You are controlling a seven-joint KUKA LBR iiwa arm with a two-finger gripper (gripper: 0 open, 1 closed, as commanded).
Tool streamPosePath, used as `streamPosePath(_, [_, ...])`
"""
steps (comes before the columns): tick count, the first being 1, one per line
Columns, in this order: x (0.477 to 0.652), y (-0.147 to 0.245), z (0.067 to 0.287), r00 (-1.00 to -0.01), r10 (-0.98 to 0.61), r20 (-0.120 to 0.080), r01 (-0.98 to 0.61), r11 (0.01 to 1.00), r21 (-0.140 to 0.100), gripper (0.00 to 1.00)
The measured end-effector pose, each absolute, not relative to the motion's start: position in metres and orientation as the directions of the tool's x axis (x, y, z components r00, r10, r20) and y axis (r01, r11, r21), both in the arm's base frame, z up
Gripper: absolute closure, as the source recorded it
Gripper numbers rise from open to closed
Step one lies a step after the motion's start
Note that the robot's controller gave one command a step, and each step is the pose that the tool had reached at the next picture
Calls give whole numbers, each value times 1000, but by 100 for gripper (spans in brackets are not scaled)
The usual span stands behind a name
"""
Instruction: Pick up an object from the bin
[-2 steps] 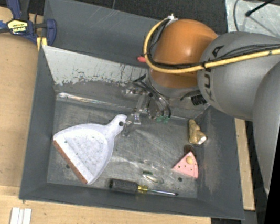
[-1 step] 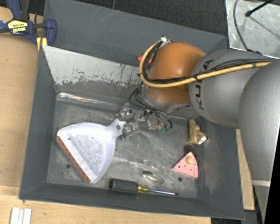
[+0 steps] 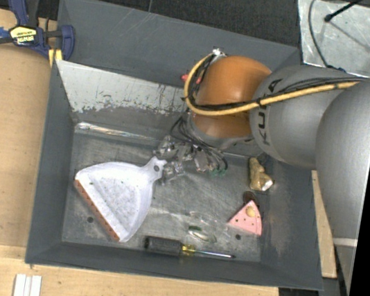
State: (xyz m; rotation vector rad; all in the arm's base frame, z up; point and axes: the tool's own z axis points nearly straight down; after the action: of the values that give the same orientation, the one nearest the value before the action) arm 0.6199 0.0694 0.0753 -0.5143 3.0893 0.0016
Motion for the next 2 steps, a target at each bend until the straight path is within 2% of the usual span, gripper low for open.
streamPosePath(1, [619,76,174,-951,-310,-3,-310,951,-1,100])
streamPosePath(2, [619,76,174,-951,-310,-3,-310,951,0,100])
